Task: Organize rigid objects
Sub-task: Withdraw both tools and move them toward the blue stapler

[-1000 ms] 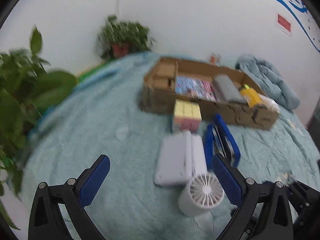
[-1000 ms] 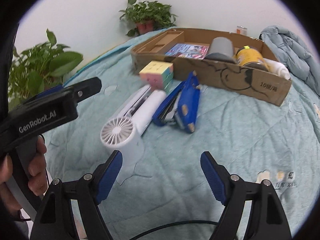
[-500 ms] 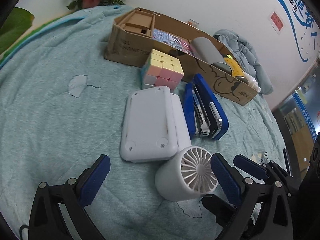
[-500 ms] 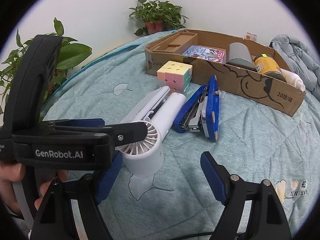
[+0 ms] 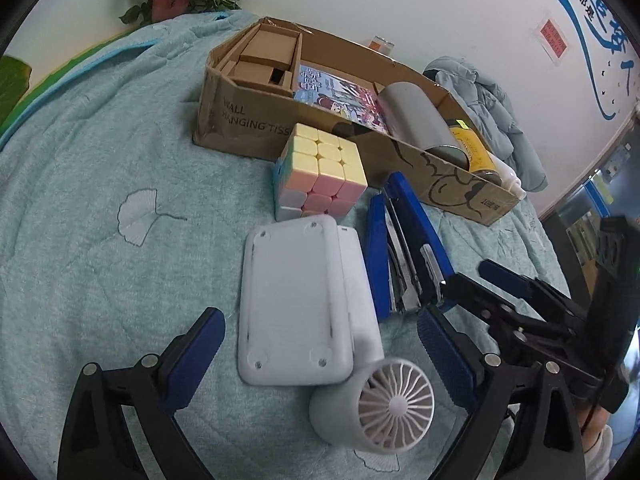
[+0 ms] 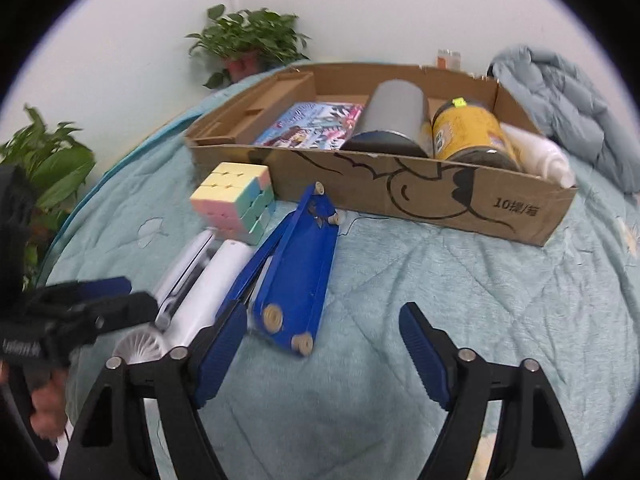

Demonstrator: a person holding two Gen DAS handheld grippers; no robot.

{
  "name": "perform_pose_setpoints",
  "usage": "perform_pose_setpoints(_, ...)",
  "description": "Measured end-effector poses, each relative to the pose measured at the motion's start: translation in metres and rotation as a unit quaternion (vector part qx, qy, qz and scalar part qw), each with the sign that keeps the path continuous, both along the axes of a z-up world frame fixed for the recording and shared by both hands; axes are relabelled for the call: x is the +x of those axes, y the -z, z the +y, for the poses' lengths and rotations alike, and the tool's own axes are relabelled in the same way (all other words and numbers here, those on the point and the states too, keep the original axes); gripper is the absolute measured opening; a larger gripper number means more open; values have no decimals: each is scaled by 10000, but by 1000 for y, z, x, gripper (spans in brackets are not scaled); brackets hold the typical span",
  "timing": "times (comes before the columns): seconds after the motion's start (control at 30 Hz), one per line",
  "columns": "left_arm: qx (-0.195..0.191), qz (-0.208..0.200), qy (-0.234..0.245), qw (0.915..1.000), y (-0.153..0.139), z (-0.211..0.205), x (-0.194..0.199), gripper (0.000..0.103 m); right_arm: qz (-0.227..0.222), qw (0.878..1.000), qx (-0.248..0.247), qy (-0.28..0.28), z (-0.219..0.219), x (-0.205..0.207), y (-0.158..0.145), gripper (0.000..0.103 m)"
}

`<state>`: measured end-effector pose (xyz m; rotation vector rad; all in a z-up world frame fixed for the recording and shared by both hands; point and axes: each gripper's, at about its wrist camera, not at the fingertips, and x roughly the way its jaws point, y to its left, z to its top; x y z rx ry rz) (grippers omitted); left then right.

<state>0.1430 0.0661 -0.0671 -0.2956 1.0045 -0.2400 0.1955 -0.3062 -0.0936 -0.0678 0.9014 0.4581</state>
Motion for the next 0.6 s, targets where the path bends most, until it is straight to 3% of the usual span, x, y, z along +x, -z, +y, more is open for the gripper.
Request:
perform_pose_setpoints(0.13, 117, -40, -49, 9999, -5, -7, 2, 97, 133, 9997, 140, -126, 20, 16, 7, 66)
perform_pose_setpoints(0.2, 87, -45, -60, 9999, -7, -10, 4, 97, 263, 9995, 17, -161, 31, 21, 15, 52)
perform_pose_setpoints(0.23, 97, -56, -69, 9999, -8, -11, 3, 97, 395, 9990, -2, -191, 34, 23, 20, 34)
perform_pose_setpoints(0.27, 114, -64, -70, 9999, -9, -12, 3, 97, 522, 9983, 65, -243, 34, 24, 25, 30)
perform_pose_setpoints(0.43, 119, -103, 26, 9999, -15, -21, 3, 97, 608, 9960, 658, -44, 10, 23, 29, 26)
perform_pose_setpoints(0.6, 5, -114, 312, 9994, -22, -40, 15, 97, 1191, 9766, 1738, 428, -45, 29, 37, 27)
